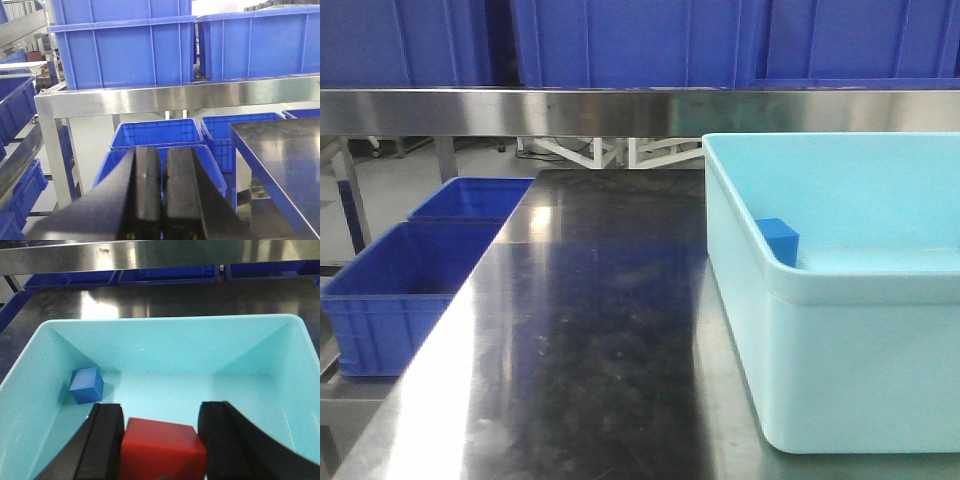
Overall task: Pick red cube and place on left shelf
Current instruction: 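Lift the red cube up out of the light-blue bin, then drive the base away from the table, holding the red cube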
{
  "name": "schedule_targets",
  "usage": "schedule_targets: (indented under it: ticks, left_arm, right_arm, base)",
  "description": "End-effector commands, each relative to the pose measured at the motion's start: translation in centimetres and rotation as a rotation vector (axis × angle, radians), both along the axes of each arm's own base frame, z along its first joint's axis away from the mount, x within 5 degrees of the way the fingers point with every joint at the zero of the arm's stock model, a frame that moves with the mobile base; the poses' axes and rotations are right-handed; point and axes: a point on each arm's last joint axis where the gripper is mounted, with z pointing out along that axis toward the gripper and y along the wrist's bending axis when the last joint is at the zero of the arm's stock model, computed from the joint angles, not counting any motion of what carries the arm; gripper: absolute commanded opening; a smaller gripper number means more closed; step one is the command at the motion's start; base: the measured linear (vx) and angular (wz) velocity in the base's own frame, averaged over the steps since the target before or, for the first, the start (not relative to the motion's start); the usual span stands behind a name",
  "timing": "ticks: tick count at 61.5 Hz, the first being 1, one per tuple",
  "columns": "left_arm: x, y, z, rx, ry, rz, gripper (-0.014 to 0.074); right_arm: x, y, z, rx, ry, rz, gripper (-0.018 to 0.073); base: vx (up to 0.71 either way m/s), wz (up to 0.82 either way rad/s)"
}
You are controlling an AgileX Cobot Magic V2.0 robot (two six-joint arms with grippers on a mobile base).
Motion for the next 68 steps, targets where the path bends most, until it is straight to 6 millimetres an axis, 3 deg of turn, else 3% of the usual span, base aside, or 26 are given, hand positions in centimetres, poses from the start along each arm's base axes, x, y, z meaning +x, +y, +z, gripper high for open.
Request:
schedule_targets:
  ticks: [1, 46, 68]
  left_arm:
    - [0.09, 0.04, -0.04, -0.009, -0.053, 0.003, 0.0106]
    - [0.09, 0.04, -0.04, -0.009, -0.053, 0.003, 0.0106]
    - [0.09, 0.04, -0.04, -0.009, -0.053, 0.003, 0.0106]
  right_arm:
    - [0.22, 0.10, 1.58, 0.010, -0.103, 0.009, 0.0060]
    - [0.20, 0.10, 1.59, 0.011, -0.104, 0.009, 0.0060]
    - [0.20, 0.10, 1.59, 0.011, -0.104, 0.009, 0.0060]
  base:
    - [0.00, 0.00]
    - [-0.06, 0.06]
    - [-0.16, 0.41]
